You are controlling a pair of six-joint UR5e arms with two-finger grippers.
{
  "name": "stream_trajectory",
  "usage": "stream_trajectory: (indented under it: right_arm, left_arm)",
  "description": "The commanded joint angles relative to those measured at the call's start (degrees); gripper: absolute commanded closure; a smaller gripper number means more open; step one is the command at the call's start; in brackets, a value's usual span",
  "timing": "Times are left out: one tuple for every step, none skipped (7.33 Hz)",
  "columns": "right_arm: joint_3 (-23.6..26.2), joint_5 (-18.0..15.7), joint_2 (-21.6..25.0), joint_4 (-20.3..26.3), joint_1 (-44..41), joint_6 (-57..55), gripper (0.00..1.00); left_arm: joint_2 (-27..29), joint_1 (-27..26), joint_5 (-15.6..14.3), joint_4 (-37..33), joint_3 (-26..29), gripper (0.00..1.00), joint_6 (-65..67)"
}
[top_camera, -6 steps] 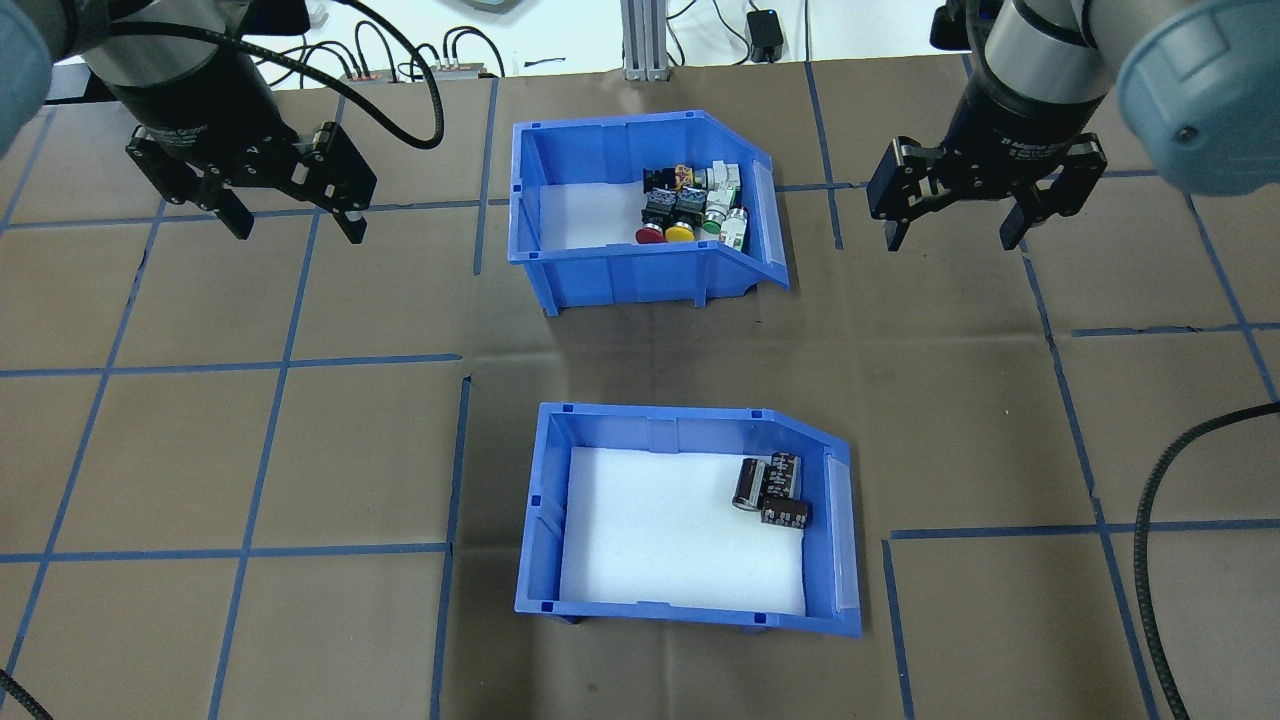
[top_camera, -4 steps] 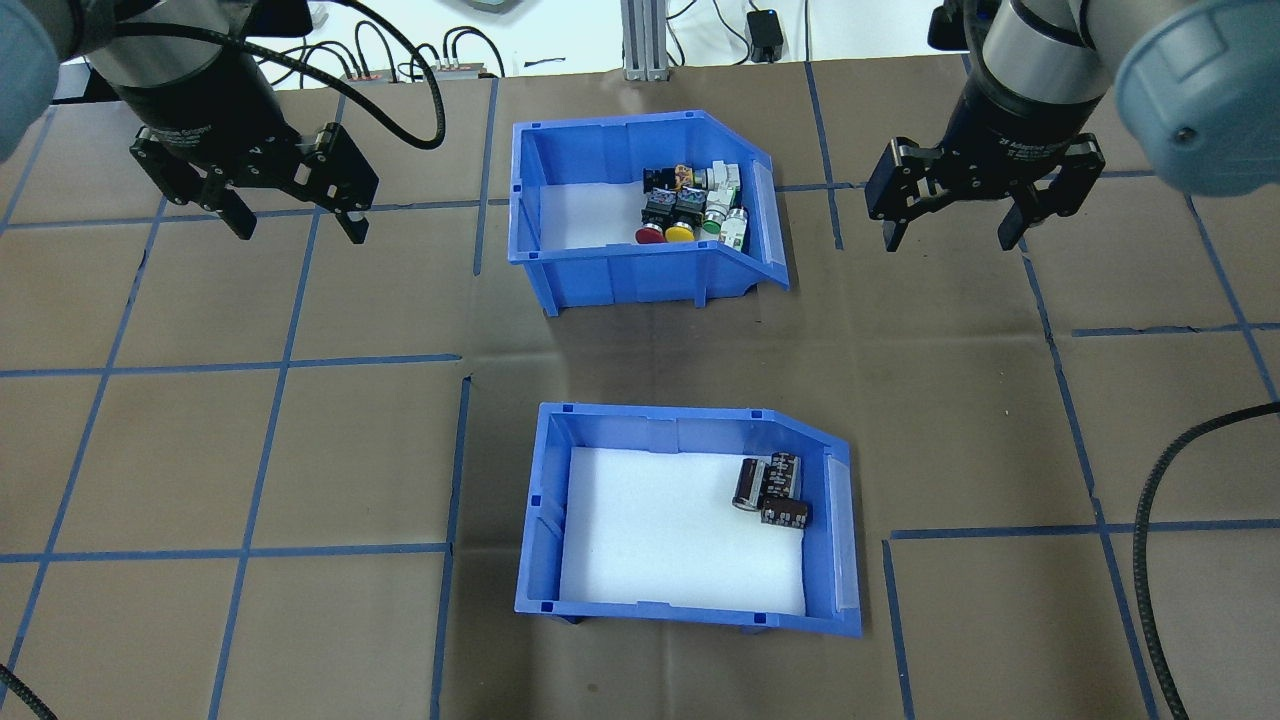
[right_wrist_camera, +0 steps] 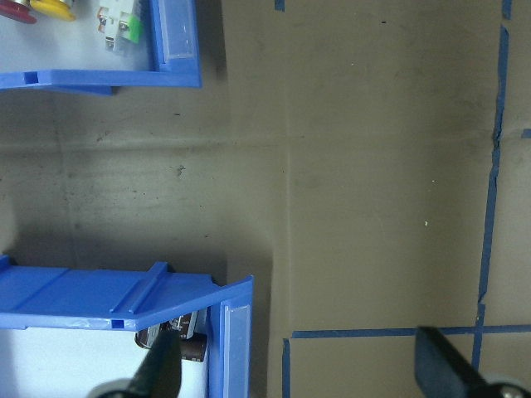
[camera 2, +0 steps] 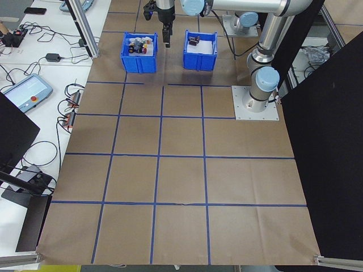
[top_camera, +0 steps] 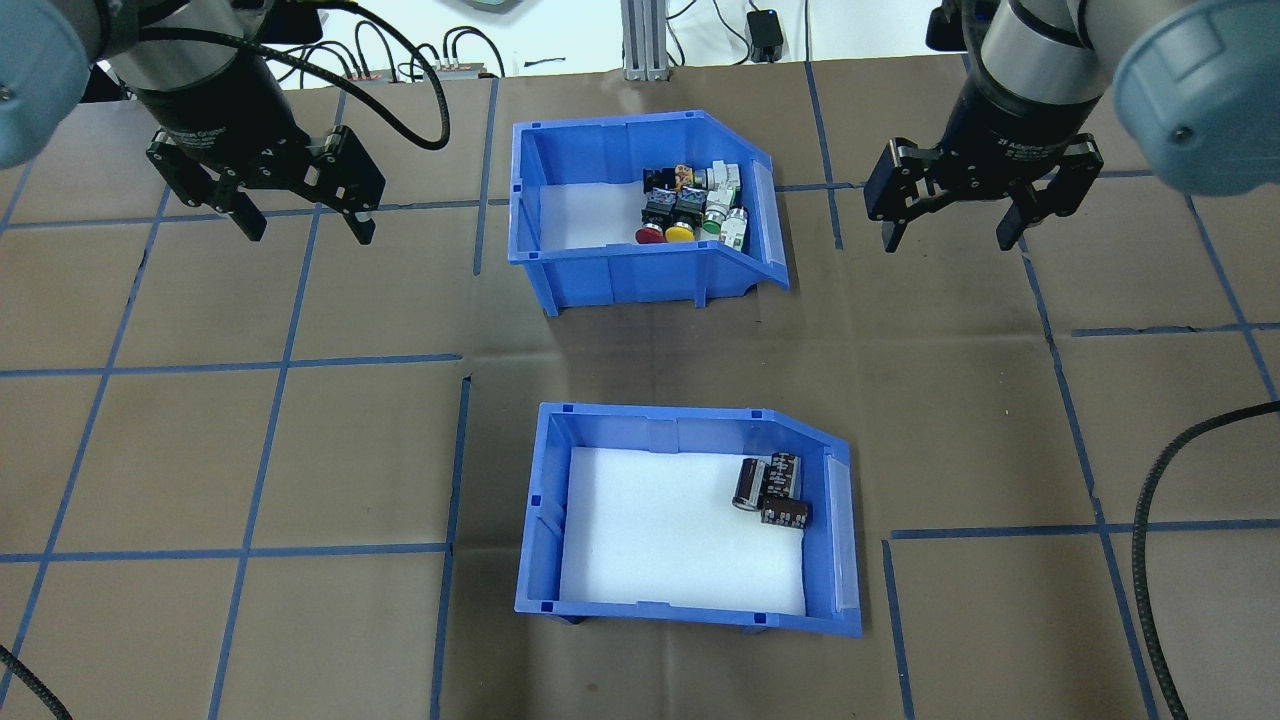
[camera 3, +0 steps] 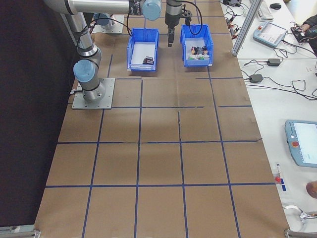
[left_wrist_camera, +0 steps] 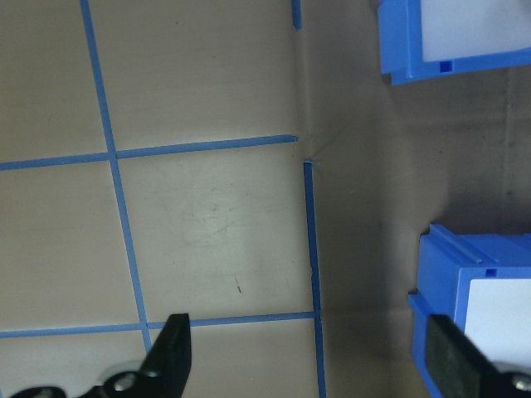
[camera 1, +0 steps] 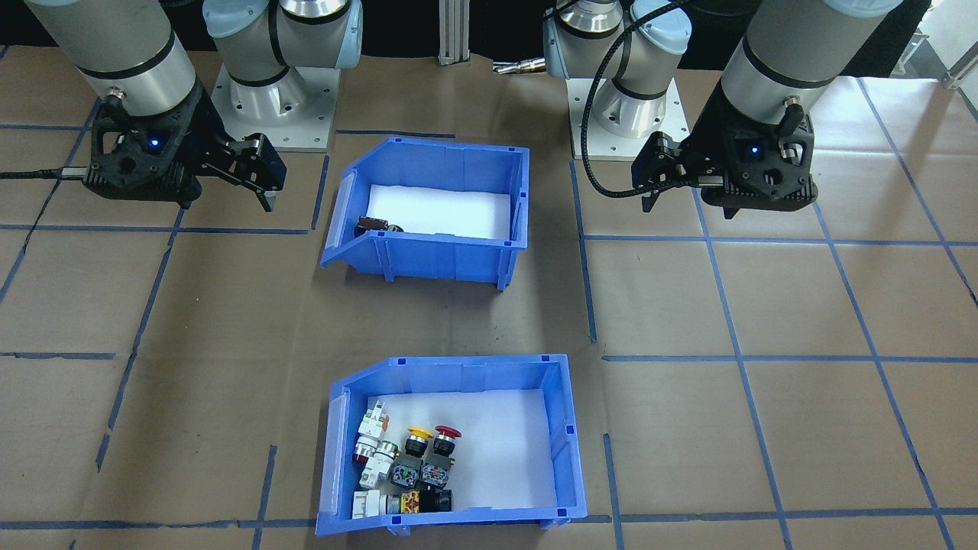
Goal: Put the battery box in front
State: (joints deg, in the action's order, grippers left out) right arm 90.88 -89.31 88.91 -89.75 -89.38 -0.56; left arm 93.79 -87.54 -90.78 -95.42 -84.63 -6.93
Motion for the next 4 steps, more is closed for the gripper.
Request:
stream_trajectory:
  right_arm:
    - [0.0, 0.0, 0.0, -0.9, 0.0, 0.5, 0.00]
    - [-0.7, 0.0, -0.6, -1.6, 0.0, 2.6, 0.00]
    - [-0.8, 0.2, -1.0, -4.4, -0.1, 7.4, 0.00]
    - [-0.9, 0.2, -1.7, -4.8, -0.2, 12.9, 0.00]
  left_arm:
    - [-0.4, 0.0, 0.3, 0.0, -0.8, 0.00, 3.3]
    - [-1.1, -0.1, 0.4, 0.0, -1.5, 0.00, 13.9]
    - [-1.5, -0.3, 0.4, -0.1, -2.5, 0.01, 19.5]
    - [-1.8, -0.4, 0.3, 0.0, -3.4, 0.02, 21.3]
